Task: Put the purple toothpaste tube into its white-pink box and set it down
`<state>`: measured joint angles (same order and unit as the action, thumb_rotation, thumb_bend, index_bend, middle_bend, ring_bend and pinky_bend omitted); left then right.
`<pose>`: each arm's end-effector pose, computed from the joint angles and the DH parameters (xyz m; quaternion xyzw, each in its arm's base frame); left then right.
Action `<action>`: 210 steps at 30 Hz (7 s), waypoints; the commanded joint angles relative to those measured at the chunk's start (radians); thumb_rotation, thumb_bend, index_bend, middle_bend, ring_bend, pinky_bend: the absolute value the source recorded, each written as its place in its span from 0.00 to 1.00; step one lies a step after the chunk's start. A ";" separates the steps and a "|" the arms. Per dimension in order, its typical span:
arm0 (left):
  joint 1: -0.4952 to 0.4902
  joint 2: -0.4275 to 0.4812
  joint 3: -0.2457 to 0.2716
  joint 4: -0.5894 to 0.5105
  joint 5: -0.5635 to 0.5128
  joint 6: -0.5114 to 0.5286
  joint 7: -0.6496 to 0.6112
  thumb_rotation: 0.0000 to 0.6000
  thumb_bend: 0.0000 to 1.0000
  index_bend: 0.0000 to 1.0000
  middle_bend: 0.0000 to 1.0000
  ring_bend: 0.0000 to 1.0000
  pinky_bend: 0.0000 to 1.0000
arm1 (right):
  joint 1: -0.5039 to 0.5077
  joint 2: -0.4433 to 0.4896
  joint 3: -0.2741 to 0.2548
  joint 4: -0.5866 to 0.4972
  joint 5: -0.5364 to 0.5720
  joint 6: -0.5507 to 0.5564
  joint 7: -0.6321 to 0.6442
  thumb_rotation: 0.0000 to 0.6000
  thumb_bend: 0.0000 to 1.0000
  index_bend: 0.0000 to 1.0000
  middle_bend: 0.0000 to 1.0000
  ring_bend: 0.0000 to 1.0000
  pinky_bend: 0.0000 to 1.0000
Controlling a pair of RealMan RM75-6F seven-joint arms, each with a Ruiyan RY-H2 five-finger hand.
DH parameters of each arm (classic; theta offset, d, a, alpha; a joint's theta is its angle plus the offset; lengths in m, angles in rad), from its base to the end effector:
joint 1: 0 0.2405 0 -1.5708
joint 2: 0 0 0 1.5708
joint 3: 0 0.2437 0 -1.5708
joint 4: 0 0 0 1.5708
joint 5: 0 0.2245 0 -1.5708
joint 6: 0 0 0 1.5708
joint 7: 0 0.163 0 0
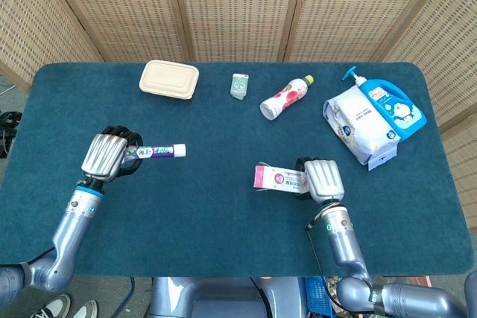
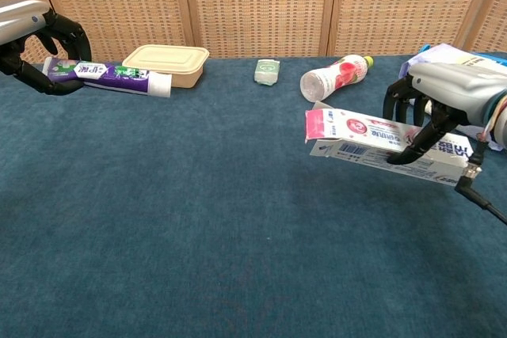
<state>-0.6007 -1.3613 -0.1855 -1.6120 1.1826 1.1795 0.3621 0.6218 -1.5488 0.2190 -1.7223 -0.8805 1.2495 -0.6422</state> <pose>-0.1698 0.3471 0.0481 -0.6833 -0.3336 -0.4012 0.5107 -0.1436 -0.3230 -0.0077 0.6550 -0.4270 0.3491 0.5165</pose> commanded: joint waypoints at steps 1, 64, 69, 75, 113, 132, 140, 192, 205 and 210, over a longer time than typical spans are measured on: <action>0.000 -0.005 0.001 -0.023 0.004 0.000 -0.005 1.00 0.47 0.73 0.52 0.30 0.29 | -0.004 0.009 0.003 -0.024 -0.013 0.014 0.002 1.00 0.21 0.61 0.55 0.49 0.48; -0.115 -0.096 -0.038 -0.255 -0.093 -0.008 0.128 1.00 0.47 0.73 0.52 0.30 0.29 | 0.060 -0.018 0.036 -0.204 0.056 0.091 -0.057 1.00 0.21 0.61 0.55 0.49 0.49; -0.120 -0.101 -0.033 -0.254 -0.110 -0.019 0.129 1.00 0.47 0.73 0.52 0.30 0.29 | 0.062 -0.024 0.031 -0.204 0.053 0.094 -0.056 1.00 0.21 0.61 0.55 0.49 0.49; -0.131 -0.114 -0.024 -0.245 -0.131 -0.026 0.153 1.00 0.47 0.72 0.52 0.30 0.29 | 0.065 -0.025 0.035 -0.208 0.052 0.099 -0.057 1.00 0.21 0.61 0.55 0.49 0.49; -0.174 -0.237 -0.011 -0.196 -0.103 0.013 0.219 1.00 0.26 0.44 0.13 0.02 0.00 | 0.079 -0.047 0.033 -0.242 0.051 0.110 -0.060 1.00 0.22 0.61 0.55 0.49 0.50; -0.125 -0.162 -0.030 -0.233 -0.017 0.041 0.065 1.00 0.13 0.29 0.03 0.00 0.00 | 0.068 -0.025 0.077 -0.249 0.078 0.110 0.006 1.00 0.21 0.61 0.55 0.49 0.50; -0.074 -0.111 -0.005 -0.228 0.087 0.078 -0.054 1.00 0.13 0.29 0.03 0.00 0.00 | 0.041 0.001 0.139 -0.267 0.138 0.084 0.133 1.00 0.22 0.61 0.55 0.49 0.50; 0.043 0.031 0.037 -0.227 0.181 0.099 -0.160 1.00 0.13 0.31 0.03 0.00 0.00 | -0.119 0.041 -0.153 0.281 -0.446 -0.026 0.390 1.00 0.24 0.62 0.56 0.49 0.50; 0.108 0.050 0.094 -0.180 0.205 0.119 -0.190 1.00 0.13 0.31 0.03 0.00 0.00 | -0.173 0.025 -0.193 0.341 -0.452 -0.074 0.519 1.00 0.16 0.39 0.23 0.11 0.25; 0.129 0.054 0.105 -0.155 0.223 0.132 -0.210 1.00 0.13 0.30 0.03 0.00 0.00 | -0.183 0.046 -0.203 0.340 -0.468 -0.090 0.543 1.00 0.09 0.24 0.07 0.00 0.15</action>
<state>-0.4737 -1.3092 -0.0823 -1.7694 1.4035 1.3100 0.1546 0.4440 -1.5071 0.0200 -1.3815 -1.3430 1.1596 -0.1074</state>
